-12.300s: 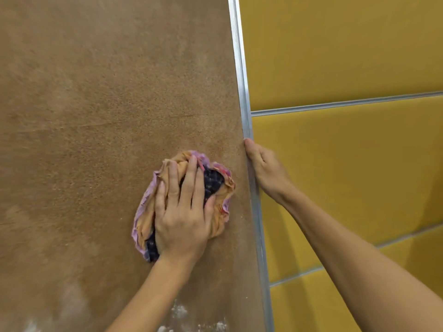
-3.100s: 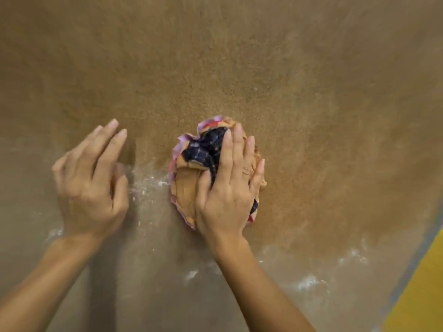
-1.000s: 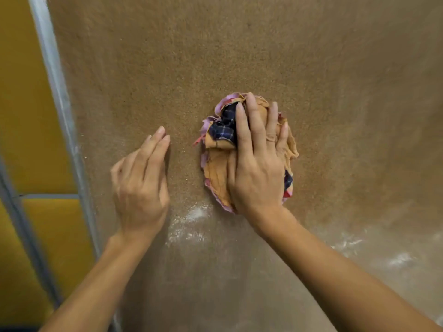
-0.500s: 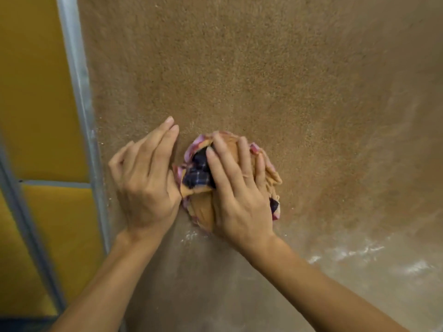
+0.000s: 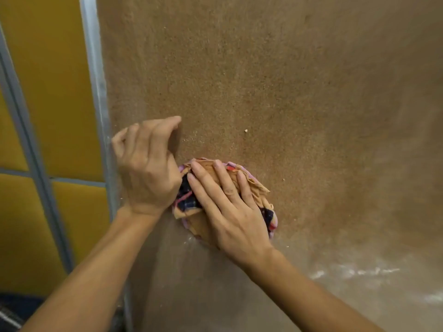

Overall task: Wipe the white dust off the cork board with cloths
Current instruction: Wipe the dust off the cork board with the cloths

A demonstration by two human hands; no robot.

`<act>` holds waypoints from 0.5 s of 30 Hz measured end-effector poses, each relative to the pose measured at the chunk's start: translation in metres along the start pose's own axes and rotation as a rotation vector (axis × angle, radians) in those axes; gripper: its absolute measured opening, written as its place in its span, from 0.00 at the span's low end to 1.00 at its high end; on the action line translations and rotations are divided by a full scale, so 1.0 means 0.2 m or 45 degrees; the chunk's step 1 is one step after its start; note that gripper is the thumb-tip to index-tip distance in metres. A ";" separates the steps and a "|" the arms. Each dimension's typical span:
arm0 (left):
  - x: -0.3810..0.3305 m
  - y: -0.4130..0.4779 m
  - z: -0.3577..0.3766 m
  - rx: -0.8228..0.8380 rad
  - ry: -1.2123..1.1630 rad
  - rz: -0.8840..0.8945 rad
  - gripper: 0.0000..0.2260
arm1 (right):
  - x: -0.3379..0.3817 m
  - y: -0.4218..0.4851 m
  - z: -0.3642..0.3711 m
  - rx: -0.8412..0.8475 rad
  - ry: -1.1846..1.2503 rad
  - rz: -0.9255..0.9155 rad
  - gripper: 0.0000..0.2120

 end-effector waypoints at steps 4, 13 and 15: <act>-0.02 0.00 -0.07 -0.008 -0.016 0.004 0.15 | -0.11 0.13 -0.06 -0.112 0.084 0.148 0.28; 0.40 -0.16 -0.22 -0.207 -0.078 -0.522 0.12 | 0.22 0.11 0.01 0.027 -0.024 0.014 0.33; 0.43 -0.20 -0.20 -0.184 -0.177 -0.585 0.13 | 0.15 0.17 -0.03 0.002 0.010 0.147 0.31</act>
Point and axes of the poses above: each hand's wrist, its own y-axis towards the middle knuckle, its own z-axis out of the palm, x = y × z, the point moved 3 cm from there along y, towards the middle knuckle, and after that the axes turned 15 degrees about -y, right-handed, at the moved point
